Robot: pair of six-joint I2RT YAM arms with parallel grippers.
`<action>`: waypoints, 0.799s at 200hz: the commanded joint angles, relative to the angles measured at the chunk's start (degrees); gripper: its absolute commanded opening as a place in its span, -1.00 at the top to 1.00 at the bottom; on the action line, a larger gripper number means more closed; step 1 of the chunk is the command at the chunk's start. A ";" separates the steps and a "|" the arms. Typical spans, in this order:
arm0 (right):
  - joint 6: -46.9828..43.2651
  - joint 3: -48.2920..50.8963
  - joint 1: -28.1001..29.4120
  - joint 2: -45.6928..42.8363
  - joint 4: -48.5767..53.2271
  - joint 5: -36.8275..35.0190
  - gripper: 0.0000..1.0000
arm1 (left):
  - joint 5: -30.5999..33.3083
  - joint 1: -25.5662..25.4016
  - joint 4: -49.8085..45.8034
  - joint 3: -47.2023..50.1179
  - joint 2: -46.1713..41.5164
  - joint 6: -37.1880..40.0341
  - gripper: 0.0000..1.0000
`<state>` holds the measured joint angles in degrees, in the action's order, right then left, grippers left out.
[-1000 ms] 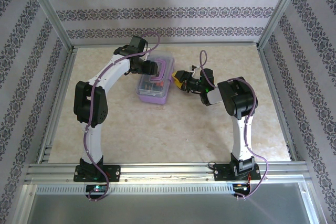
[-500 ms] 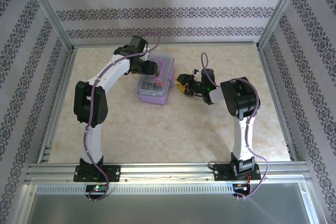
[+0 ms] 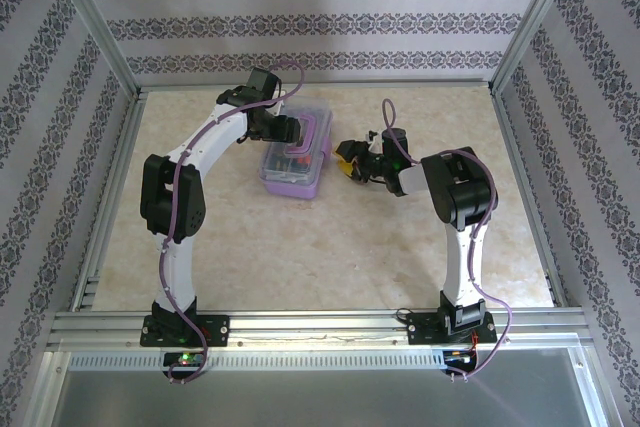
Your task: Pack the tool kit
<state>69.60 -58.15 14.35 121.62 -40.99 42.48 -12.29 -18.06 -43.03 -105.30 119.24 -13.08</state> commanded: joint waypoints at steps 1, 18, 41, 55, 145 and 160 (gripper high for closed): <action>-3.41 1.32 -0.86 -4.40 2.79 -1.64 -0.01 | -2.38 -0.58 -6.90 4.66 8.20 -1.46 0.31; -6.09 1.43 -0.99 -6.31 6.71 -2.48 0.19 | -2.48 -0.57 -6.88 4.72 8.20 -1.68 0.31; -7.31 1.90 -0.73 -8.15 7.99 -3.07 0.74 | -0.67 -0.83 -6.74 5.00 7.95 -2.52 0.32; -8.57 1.41 -0.34 -8.98 9.56 -3.58 0.97 | 0.86 -1.22 -6.42 5.36 7.46 -2.89 0.32; -7.83 -4.96 2.67 -3.55 10.77 -3.54 0.93 | 2.81 -3.05 -5.36 6.37 7.45 -3.70 0.32; -7.29 -5.24 2.96 -2.57 9.95 -3.28 0.92 | 2.54 -3.37 -5.42 6.25 7.74 -3.66 0.32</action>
<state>62.02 -61.89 16.43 116.84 -30.20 39.27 -7.57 -20.53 -41.56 -104.22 118.50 -13.98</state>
